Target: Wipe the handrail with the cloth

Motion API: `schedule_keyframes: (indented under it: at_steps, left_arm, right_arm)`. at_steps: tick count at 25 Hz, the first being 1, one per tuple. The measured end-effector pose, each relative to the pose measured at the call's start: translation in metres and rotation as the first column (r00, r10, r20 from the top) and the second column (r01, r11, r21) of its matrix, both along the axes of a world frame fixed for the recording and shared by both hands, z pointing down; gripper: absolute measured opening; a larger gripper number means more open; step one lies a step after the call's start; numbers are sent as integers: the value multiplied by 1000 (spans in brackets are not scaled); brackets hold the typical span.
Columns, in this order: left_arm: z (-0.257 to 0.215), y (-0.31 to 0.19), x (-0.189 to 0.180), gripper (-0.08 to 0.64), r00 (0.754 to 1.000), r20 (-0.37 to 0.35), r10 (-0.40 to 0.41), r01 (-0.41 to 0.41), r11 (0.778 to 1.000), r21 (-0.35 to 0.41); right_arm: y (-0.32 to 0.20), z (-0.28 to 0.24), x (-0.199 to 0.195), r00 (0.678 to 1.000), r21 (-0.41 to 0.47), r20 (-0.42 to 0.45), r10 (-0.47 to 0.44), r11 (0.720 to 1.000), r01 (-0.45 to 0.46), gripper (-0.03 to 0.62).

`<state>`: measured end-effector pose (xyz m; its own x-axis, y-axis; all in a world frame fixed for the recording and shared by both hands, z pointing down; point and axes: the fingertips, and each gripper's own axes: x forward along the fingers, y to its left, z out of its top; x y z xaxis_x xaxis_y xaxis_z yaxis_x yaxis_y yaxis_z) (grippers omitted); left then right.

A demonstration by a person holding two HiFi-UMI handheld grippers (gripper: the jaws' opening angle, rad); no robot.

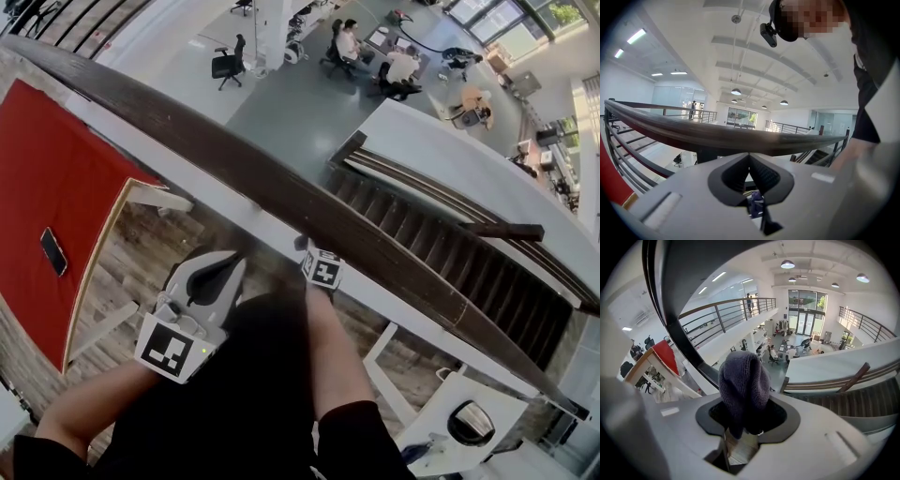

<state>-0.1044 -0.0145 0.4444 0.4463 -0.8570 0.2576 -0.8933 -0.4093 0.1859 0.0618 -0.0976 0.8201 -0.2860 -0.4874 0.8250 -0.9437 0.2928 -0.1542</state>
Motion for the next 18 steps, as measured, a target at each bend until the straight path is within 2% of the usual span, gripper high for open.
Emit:
schedule_keyframes:
  at_steps: [4,10,18]
  left_arm:
    - [-2,3,7,0,1000,0,1,-1,1000,3]
    - [-3,12,16,0,1000,5,-11,11,1000,-13]
    - [0,24,30,0,1000,2,-27,27,999,-41]
  right_arm:
    - [-1,-1,2,1000,2,5,7,1000,-7,138]
    - [1,-4,12,998,5,-22,-65,998,65,138]
    - [2,-6,26,999,16,7,-54,998,54,141]
